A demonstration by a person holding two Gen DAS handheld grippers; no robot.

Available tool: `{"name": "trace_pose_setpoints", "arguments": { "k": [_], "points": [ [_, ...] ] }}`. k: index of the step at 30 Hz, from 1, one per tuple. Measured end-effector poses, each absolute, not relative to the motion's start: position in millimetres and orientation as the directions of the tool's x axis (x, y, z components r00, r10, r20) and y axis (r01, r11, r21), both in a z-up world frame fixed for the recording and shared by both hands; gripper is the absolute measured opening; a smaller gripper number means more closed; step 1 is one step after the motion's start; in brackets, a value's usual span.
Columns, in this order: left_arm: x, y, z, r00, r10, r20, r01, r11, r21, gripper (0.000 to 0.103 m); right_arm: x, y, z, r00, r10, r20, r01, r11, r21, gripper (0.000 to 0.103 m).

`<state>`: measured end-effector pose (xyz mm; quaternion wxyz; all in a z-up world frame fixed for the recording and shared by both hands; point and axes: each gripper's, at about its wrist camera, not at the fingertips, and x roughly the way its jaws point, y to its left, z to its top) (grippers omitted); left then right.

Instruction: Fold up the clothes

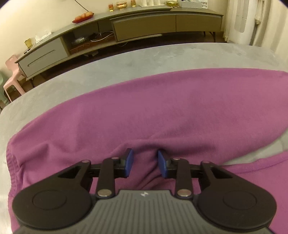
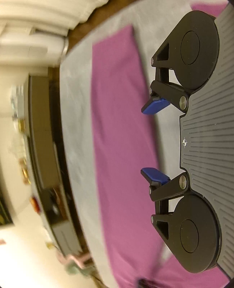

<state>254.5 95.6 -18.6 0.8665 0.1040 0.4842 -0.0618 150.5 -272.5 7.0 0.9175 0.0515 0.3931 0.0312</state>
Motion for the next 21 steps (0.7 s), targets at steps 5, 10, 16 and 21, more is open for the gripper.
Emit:
{"name": "trace_pose_setpoints", "arguments": {
  "k": [5,10,16,21],
  "points": [
    [273,87,-18,0.537,0.028,-0.843,0.174,0.974,0.143,0.033,111,-134,-5,0.628,0.283,-0.725,-0.377,0.926,0.035,0.065],
    [275,104,-14,0.554,0.048,-0.831,0.077,0.991,0.108,0.045,67,-80,-33,0.634,0.281,-0.720,-0.468,0.881,-0.069,0.066],
    [233,164,26,0.621,0.047,-0.782,-0.022,0.999,0.042,0.042,37,-166,-5,0.732,0.167,-0.661,-0.207,0.978,0.019,0.071],
    [182,227,11,0.568,0.107,-0.816,-0.061,0.994,0.088,0.040,4,-301,-3,0.708,-0.073,-0.702,0.227,0.966,0.128,0.074]
  ]
}}
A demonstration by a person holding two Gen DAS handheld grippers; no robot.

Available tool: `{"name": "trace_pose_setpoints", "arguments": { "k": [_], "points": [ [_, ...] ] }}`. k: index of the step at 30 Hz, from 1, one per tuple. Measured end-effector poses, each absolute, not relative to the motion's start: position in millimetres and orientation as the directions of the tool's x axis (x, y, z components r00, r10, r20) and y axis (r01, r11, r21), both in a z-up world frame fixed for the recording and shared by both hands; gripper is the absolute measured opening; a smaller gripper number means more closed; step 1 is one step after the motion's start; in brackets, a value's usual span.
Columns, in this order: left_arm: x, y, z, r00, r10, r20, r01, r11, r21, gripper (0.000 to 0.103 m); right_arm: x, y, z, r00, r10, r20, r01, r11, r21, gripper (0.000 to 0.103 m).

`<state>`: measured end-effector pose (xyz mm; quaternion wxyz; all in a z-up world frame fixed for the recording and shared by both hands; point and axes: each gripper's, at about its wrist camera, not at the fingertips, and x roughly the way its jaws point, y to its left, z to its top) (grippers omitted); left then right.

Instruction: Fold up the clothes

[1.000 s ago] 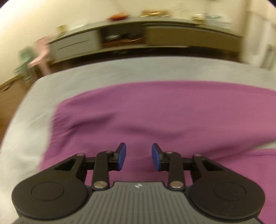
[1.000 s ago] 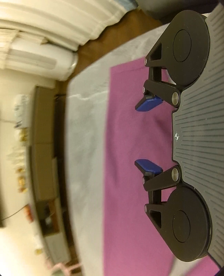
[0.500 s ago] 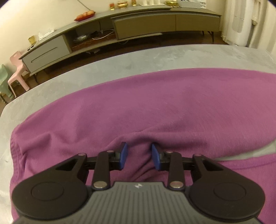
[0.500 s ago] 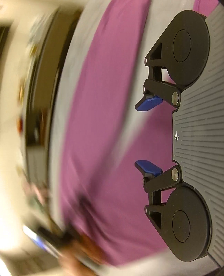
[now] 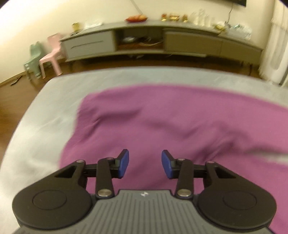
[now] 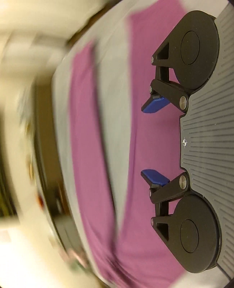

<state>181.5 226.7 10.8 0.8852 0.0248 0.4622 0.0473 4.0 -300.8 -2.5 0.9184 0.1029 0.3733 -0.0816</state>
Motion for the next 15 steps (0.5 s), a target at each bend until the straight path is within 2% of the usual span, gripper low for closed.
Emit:
{"name": "trace_pose_setpoints", "arguments": {
  "k": [2,4,6,10,15],
  "points": [
    [167,239,-4,0.520,0.126,-0.845,-0.043,0.992,0.121,0.035,-1,-323,-9,0.671,-0.126,-0.731,0.284,0.954,0.096,0.074],
    [151,240,-15,0.508,0.141,-0.850,-0.010,0.987,0.157,0.037,5,-331,-22,0.627,-0.114,-0.770,0.282,0.955,0.088,0.075],
    [138,240,-14,0.514,0.165,-0.842,0.004,0.981,0.195,0.037,20,-317,-31,0.613,-0.126,-0.780,0.210,0.978,0.007,0.088],
    [109,259,-11,0.502,0.177,-0.846,-0.073,0.984,0.163,0.037,54,-309,-34,0.621,-0.105,-0.777,0.139,0.990,-0.022,0.090],
    [71,259,-9,0.507,0.275,-0.817,-0.103,0.960,0.260,0.038,95,-318,-38,0.627,-0.050,-0.777,0.044,0.999,-0.028,0.092]
  ]
}}
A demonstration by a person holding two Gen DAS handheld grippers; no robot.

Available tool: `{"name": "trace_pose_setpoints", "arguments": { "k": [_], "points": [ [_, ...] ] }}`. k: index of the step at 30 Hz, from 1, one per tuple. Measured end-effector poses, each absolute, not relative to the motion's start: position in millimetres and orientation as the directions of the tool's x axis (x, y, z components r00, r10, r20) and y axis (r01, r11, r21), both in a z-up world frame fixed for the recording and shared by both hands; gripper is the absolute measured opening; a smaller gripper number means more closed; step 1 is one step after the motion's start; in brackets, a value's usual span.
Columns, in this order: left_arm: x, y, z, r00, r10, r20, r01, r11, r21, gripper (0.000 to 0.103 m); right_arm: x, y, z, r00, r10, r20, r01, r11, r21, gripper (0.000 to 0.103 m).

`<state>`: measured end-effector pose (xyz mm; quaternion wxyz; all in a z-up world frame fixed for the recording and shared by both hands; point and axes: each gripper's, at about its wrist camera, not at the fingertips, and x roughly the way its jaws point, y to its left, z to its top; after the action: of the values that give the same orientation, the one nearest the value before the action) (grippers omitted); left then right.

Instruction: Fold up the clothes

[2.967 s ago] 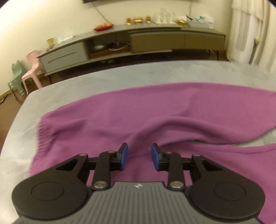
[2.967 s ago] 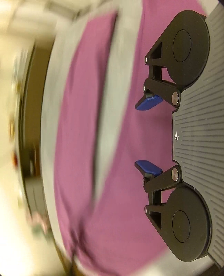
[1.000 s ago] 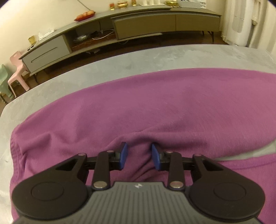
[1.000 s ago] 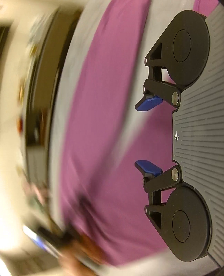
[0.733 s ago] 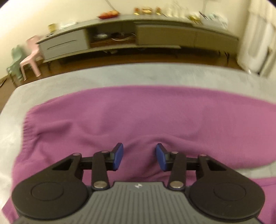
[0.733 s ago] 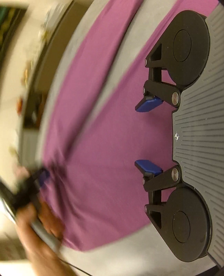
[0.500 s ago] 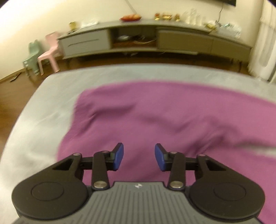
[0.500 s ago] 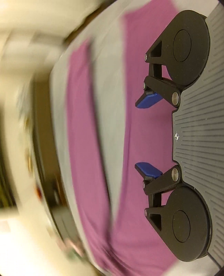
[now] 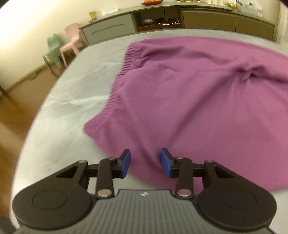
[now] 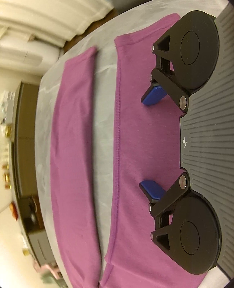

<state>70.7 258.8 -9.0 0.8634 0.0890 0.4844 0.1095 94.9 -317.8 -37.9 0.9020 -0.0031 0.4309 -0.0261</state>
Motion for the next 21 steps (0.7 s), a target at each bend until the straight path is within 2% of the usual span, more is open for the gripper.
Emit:
{"name": "trace_pose_setpoints", "arguments": {
  "k": [2,3,4,5,6,8,10,13,15,17,19,21],
  "points": [
    [65,255,-7,0.510,0.293,-0.809,-0.104,0.954,0.280,0.038,101,-320,-36,0.611,-0.026,-0.791,0.010,1.000,-0.026,0.094],
    [65,253,-4,0.515,0.289,-0.807,-0.108,0.956,0.274,0.037,101,-321,-32,0.599,-0.025,-0.800,0.004,1.000,-0.028,0.090],
    [67,254,0,0.529,0.284,-0.800,-0.120,0.958,0.261,0.034,98,-325,-28,0.601,-0.043,-0.798,0.021,0.999,-0.038,0.085],
    [70,255,7,0.554,0.279,-0.784,-0.143,0.960,0.240,0.034,93,-331,-23,0.609,-0.068,-0.791,0.052,0.998,-0.045,0.071],
    [75,257,13,0.574,0.270,-0.773,-0.161,0.963,0.217,0.034,86,-337,-19,0.615,-0.092,-0.783,0.086,0.995,-0.050,0.065],
    [90,264,18,0.573,0.231,-0.786,-0.180,0.971,0.154,0.034,76,-351,-16,0.614,-0.122,-0.779,0.127,0.990,-0.054,0.065],
    [108,269,14,0.527,0.215,-0.822,-0.205,0.971,0.122,0.034,70,-367,-27,0.587,-0.103,-0.803,0.127,0.991,-0.035,0.071],
    [130,269,6,0.462,0.265,-0.846,-0.249,0.955,0.162,0.037,58,-384,-27,0.566,-0.079,-0.820,0.118,0.993,-0.014,0.077],
    [141,267,14,0.461,0.255,-0.850,-0.281,0.950,0.132,0.035,56,-392,-25,0.564,-0.085,-0.821,0.123,0.992,-0.018,0.072],
    [144,261,32,0.521,0.196,-0.831,-0.293,0.955,0.042,0.035,62,-391,-11,0.615,-0.102,-0.782,0.124,0.992,-0.031,0.069],
    [145,251,51,0.583,0.142,-0.800,-0.284,0.958,-0.038,0.036,79,-392,6,0.676,-0.093,-0.731,0.121,0.993,-0.015,0.072],
    [150,237,61,0.616,0.109,-0.780,-0.259,0.963,-0.069,0.038,110,-392,18,0.712,-0.094,-0.696,0.109,0.994,-0.024,0.081]
  ]
}}
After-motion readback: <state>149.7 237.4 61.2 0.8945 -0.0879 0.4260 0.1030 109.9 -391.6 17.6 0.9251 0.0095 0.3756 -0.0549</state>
